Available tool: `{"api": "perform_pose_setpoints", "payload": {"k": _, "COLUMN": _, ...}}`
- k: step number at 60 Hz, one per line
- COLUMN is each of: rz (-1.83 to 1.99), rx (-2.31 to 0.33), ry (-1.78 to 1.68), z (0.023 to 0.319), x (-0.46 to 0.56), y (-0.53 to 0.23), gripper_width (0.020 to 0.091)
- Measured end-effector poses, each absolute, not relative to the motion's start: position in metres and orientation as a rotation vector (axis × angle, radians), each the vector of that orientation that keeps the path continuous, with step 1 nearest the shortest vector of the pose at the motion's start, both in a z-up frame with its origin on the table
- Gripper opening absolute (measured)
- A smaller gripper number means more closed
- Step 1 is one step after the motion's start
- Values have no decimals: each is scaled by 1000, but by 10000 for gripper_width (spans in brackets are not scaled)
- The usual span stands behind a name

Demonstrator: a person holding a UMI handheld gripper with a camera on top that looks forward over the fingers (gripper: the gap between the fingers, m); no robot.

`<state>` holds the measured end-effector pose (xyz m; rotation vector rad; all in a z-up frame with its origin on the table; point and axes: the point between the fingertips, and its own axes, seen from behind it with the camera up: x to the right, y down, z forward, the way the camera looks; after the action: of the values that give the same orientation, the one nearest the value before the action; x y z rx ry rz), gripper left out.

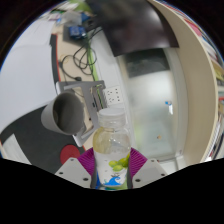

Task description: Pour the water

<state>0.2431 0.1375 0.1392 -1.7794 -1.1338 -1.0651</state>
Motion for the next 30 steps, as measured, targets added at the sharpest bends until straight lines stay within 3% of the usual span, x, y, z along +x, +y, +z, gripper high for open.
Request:
{"api": "perform_pose_setpoints", "payload": {"k": 13, "rz": -396, "rx": -2009, "ry": -537, "z": 141, "x": 236, "y": 132, "gripper_width": 416}}
{"api": "perform_pose_setpoints", "payload": {"k": 30, "rz": 109, "rx": -1931, "ry": -173, "z": 124, "x": 230, "y": 150, "gripper_width": 414}}
